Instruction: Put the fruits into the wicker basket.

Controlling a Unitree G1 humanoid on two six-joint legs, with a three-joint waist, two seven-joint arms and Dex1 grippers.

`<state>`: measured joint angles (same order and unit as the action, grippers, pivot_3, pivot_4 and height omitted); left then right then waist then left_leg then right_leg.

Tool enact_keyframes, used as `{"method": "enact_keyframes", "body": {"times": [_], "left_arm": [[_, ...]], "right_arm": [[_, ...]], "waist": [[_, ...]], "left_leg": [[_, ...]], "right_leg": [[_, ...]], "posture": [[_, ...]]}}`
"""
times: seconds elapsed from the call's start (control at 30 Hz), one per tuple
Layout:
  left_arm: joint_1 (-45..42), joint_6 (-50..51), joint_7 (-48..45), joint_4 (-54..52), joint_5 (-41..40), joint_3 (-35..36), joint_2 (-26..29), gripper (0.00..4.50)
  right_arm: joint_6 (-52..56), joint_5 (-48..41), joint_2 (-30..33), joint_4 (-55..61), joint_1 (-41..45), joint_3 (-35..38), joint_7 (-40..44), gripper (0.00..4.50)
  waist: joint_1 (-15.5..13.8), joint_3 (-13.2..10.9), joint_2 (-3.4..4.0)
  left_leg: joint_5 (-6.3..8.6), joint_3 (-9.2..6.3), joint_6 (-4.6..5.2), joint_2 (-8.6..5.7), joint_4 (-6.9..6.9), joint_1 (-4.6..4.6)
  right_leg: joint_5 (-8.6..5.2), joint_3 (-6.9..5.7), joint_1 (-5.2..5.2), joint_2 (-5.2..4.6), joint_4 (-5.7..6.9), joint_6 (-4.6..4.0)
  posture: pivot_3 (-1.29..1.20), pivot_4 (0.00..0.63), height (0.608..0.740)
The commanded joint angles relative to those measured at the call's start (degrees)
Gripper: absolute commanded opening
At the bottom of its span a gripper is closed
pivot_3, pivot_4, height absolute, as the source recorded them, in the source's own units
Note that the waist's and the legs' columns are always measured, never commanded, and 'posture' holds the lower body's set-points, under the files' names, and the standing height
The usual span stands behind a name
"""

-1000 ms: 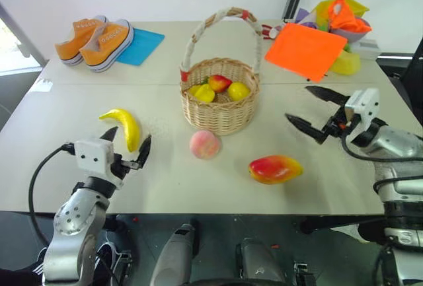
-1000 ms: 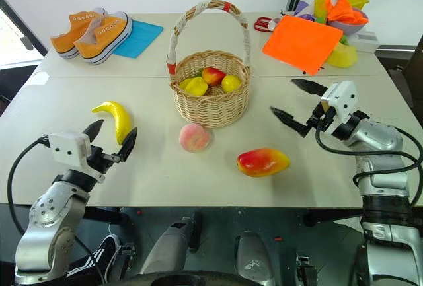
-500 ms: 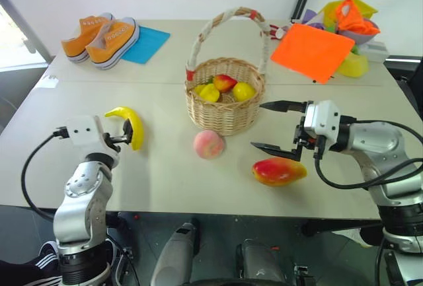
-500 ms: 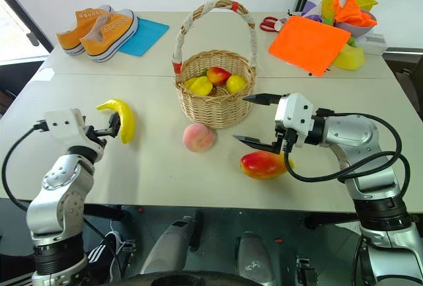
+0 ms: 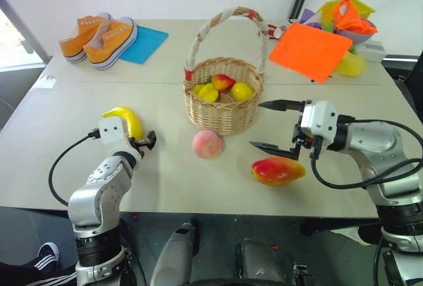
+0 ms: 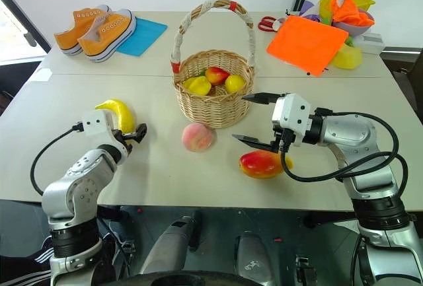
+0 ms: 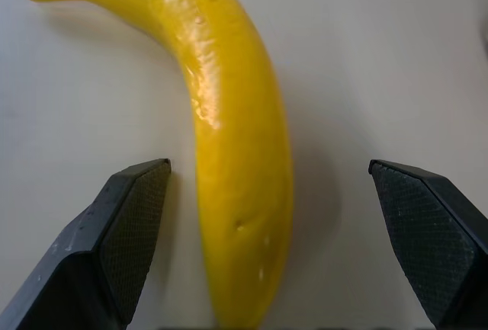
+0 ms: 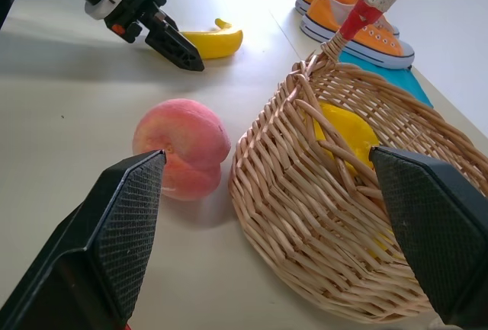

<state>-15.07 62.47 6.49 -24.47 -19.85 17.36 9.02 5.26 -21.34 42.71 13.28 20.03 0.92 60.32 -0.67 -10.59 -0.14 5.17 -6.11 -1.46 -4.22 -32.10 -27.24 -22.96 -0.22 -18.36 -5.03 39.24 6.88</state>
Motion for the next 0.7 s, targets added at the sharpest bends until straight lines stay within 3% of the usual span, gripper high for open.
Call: {"method": "enact_keyframes", "body": {"times": [0.03,0.17,0.2,0.33,0.43,0.5,0.63,0.7], "left_arm": [[-2.8,3.7,0.3,-0.7,1.1,0.0,2.2,4.5],[-4.1,4.4,0.2,1.6,1.5,1.1,2.3,4.5],[-4.2,4.3,-0.1,1.9,1.2,1.5,2.0,4.24],[-5.2,3.9,-0.1,2.9,0.1,4.5,-0.3,2.65],[-4.9,3.5,-2.0,3.0,0.6,3.0,0.9,1.09],[-4.8,1.5,-2.5,2.0,0.5,3.5,0.8,0.94],[-0.5,-9.4,-4.3,-2.3,6.1,1.4,6.9,0.94],[2.0,-13.1,-10.9,-5.7,1.2,3.0,8.2,0.94]], "right_arm": [[-1.1,-0.1,-0.4,0.7,0.1,1.0,-0.4,4.45],[-1.5,0.5,-0.5,0.1,0.3,0.8,-0.6,4.45],[-1.7,0.7,-0.6,0.0,0.3,0.7,-0.6,4.49],[-2.1,1.2,-0.6,-0.5,0.2,1.0,-0.5,4.5],[-2.1,1.3,-0.9,-0.6,0.5,1.0,-0.8,4.5],[-2.6,1.8,-0.9,-1.0,0.7,0.9,-0.8,4.5],[-3.2,2.1,-1.0,-2.0,0.9,1.3,-0.7,4.5],[-3.5,2.3,-1.0,-2.6,1.1,1.4,-0.8,4.5]], "waist": [[0.0,0.0,-0.01],[0.0,0.0,-0.01],[0.0,0.0,-0.01],[-0.1,0.0,-0.02],[-0.1,0.0,-0.03],[-0.1,0.0,-0.04],[0.3,0.0,-0.12],[0.4,0.0,-0.12]], "left_leg": [[0.0,0.0,0.0,0.0,0.0,0.0],[0.0,0.0,-0.01,0.0,0.0,0.0],[0.0,0.0,-0.01,-0.01,0.0,0.0],[0.0,0.0,-0.01,-0.01,0.0,0.01],[0.0,0.0,-0.01,-0.02,-0.01,0.01],[0.0,0.0,-0.01,-0.02,-0.01,0.01],[0.0,0.03,-0.01,0.0,0.02,0.01],[-0.01,0.06,-0.03,0.04,0.08,-0.01]], "right_leg": [[0.0,0.0,0.0,0.0,0.0,0.0],[0.01,0.0,0.0,0.0,0.0,0.01],[0.01,0.0,0.0,-0.01,0.0,0.02],[0.01,0.0,0.01,-0.01,0.0,0.02],[0.01,0.0,0.02,-0.01,0.0,0.02],[0.02,0.0,0.02,-0.02,0.0,0.03],[0.02,0.02,0.01,-0.01,0.0,0.03],[0.03,0.04,0.05,0.0,0.01,0.01]], "posture": [[0.0,0.15,0.74],[0.0,0.15,0.74],[0.0,0.15,0.74],[0.0,0.15,0.74],[0.0,0.15,0.74],[0.0,0.15,0.74],[0.0,0.15,0.74],[0.0,0.15,0.74]]}}
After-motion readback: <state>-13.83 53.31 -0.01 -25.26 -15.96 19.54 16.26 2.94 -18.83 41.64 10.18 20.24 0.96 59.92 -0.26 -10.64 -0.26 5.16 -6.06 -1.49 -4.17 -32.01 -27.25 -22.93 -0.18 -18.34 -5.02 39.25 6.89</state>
